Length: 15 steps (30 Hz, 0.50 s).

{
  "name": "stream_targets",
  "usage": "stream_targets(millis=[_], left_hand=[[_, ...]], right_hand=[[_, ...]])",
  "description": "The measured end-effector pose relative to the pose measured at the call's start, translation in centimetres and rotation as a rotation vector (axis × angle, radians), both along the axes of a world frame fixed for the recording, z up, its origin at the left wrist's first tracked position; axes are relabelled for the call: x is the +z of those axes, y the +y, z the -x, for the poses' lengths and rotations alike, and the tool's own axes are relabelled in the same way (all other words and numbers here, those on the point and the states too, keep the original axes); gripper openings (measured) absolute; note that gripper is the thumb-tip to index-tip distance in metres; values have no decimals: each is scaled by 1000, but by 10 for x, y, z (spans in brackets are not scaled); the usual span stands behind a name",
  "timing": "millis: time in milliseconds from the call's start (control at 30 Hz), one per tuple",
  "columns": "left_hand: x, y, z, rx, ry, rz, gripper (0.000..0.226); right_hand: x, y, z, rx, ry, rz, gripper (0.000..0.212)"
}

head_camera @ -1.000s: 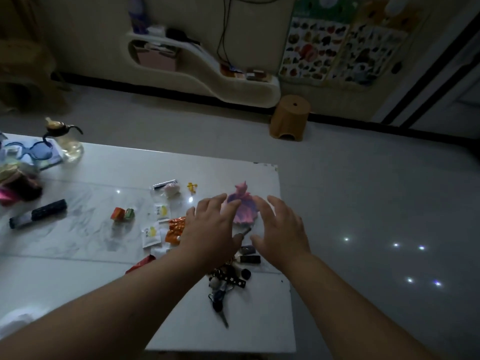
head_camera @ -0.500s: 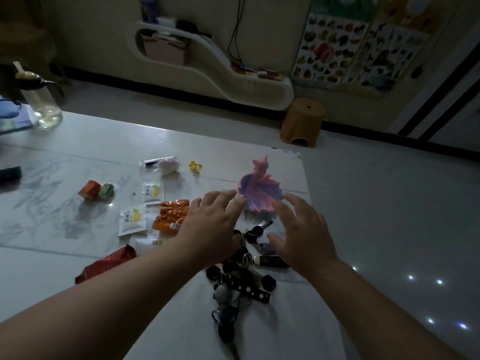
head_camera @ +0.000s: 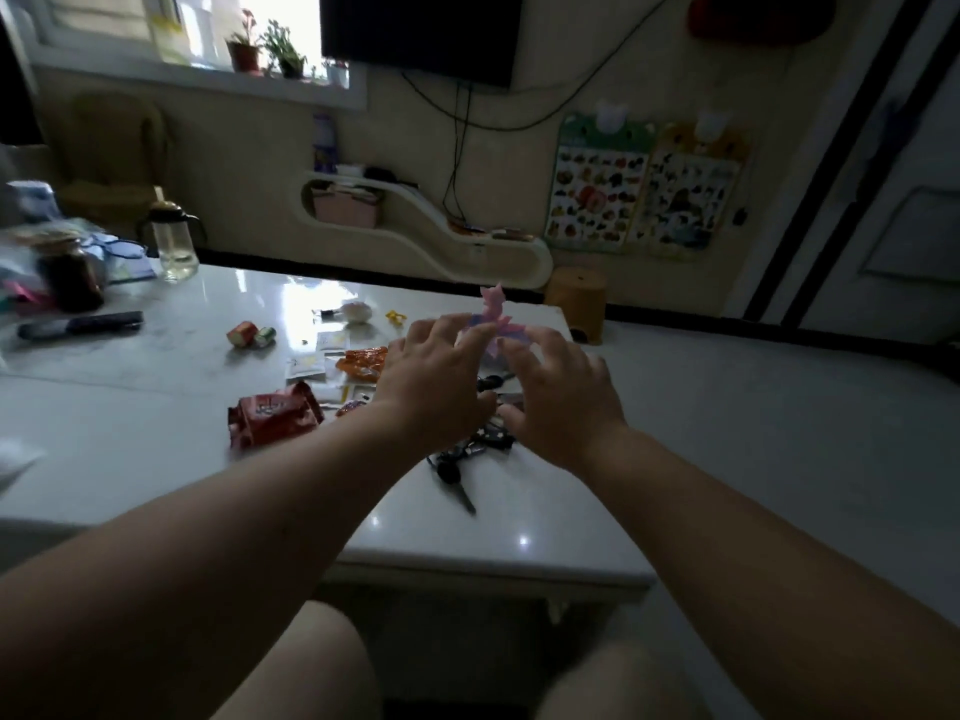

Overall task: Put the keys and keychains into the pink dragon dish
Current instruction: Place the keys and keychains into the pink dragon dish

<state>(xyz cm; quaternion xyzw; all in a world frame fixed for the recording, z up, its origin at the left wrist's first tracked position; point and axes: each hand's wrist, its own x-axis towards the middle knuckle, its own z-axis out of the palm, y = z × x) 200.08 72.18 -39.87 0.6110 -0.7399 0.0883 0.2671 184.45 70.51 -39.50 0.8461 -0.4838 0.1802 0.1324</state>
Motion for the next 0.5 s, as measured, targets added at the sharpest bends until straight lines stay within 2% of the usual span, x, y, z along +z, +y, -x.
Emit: stream_targets(millis=[233, 500], left_hand=[[6, 65, 16, -8, -46, -14, 74], [-33, 52, 14, 0, -39, -92, 74]], right_hand=[[5, 62, 15, -16, -33, 31, 69], [-20, 36, 18, -47, -26, -30, 69]])
